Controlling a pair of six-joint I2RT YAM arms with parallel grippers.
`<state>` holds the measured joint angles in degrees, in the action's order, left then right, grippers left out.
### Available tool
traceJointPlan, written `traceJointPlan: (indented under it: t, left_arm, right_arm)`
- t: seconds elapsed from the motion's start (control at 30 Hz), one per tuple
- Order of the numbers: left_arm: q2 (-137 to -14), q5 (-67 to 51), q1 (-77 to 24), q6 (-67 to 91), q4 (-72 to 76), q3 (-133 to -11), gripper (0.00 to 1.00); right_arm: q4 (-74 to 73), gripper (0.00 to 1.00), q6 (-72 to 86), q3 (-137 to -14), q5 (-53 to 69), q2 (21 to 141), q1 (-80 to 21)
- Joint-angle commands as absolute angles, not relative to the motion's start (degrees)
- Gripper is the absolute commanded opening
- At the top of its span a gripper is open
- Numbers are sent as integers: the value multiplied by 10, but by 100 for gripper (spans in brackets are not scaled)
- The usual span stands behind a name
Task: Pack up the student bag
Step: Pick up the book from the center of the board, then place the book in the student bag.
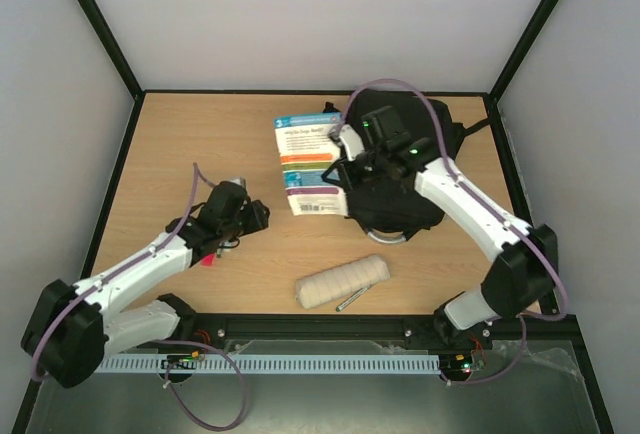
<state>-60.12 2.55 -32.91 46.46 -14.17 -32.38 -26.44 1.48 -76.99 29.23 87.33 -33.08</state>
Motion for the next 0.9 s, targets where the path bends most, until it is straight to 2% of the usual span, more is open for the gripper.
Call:
traceJointPlan:
  t: [0.0, 0.27, 0.43, 0.63, 0.7, 0.73, 0.77, 0.87]
  left_arm:
    - [-663, -9, -339, 390, -54, -379, 62]
    - [-822, -17, -436, 221, -17, -553, 68]
    - [-941, 21, -535, 66, -73, -693, 67]
    - [-1062, -9, -572, -45, -175, -841, 68]
    - [-1097, -9, -572, -68, -207, -883, 73]
    - [-1120, -4, -572, -76, -225, -904, 80]
    - [-1135, -1, -572, -87, -242, -931, 83]
    - [-1168, -10, -572, -121, -275, -972, 83]
  right_arm:
    - [-316, 1, -24, -747, 263, 796, -258]
    - [-350, 1, -75, -700, 173, 665, -83]
    - [-351, 1, -101, -655, 140, 595, 31]
    - [-366, 1, -141, -627, 165, 578, 128]
    - [-382, 1, -161, -629, 181, 582, 156]
    - [-390, 1, -170, -631, 189, 585, 173]
    - [-397, 1, -177, -631, 198, 589, 185]
    - [-416, 1, -192, -632, 221, 599, 208]
